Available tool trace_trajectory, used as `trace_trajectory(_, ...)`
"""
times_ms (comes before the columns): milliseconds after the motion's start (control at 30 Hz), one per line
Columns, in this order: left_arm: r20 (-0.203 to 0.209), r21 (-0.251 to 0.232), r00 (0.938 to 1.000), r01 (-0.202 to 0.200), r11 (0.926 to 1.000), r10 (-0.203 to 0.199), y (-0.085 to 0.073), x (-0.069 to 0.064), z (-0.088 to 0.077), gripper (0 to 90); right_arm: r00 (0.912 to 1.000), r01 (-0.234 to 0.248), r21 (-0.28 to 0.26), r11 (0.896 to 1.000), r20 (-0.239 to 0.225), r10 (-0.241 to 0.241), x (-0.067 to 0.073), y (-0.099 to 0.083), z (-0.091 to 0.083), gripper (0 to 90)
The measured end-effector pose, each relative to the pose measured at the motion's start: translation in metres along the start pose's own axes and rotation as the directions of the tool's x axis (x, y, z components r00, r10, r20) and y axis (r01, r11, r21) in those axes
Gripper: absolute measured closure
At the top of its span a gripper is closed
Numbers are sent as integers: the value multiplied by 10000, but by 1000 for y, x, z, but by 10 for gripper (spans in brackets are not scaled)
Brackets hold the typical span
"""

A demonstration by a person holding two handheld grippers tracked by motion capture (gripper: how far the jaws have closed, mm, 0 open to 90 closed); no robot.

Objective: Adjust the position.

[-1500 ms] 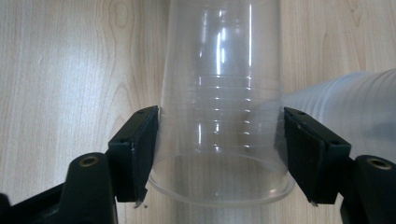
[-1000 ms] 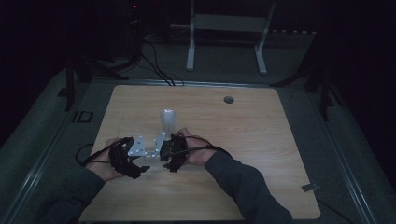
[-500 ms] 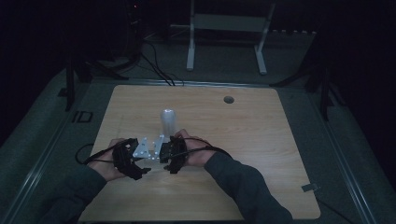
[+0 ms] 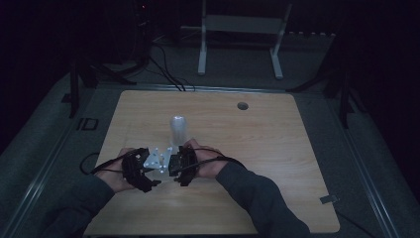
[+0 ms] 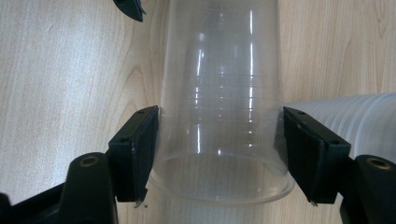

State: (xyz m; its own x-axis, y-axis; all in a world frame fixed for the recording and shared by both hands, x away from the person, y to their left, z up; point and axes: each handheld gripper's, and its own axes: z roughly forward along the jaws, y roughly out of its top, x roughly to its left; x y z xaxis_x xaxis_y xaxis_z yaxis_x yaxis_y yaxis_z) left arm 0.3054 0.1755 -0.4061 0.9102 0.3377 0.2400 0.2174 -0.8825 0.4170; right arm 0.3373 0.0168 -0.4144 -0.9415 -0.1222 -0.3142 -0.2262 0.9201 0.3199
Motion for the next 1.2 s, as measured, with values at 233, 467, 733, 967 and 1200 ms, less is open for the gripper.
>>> trace_trajectory(233,299,-150,9992,256,9996,-252,0,2,4,272,9997,252,-193,9995,49,-251,4,2,-2,315)
trace_trajectory(467,440,-467,9970,650,9968,-630,-5,3,4,363,9991,415,-255,9988,100,-413,5,1,-3,315)
trace_trajectory(733,453,-260,9976,527,9983,-515,-6,3,6,327,9983,515,-396,9979,287,-504,7,2,-3,316)
trace_trajectory(967,515,-401,9970,594,9974,-573,-8,5,6,394,9976,644,-583,9962,302,-627,7,0,-4,316)
trace_trajectory(1200,523,-460,9971,584,9972,-560,-9,4,5,418,9976,669,-608,9959,230,-656,8,0,-5,297)
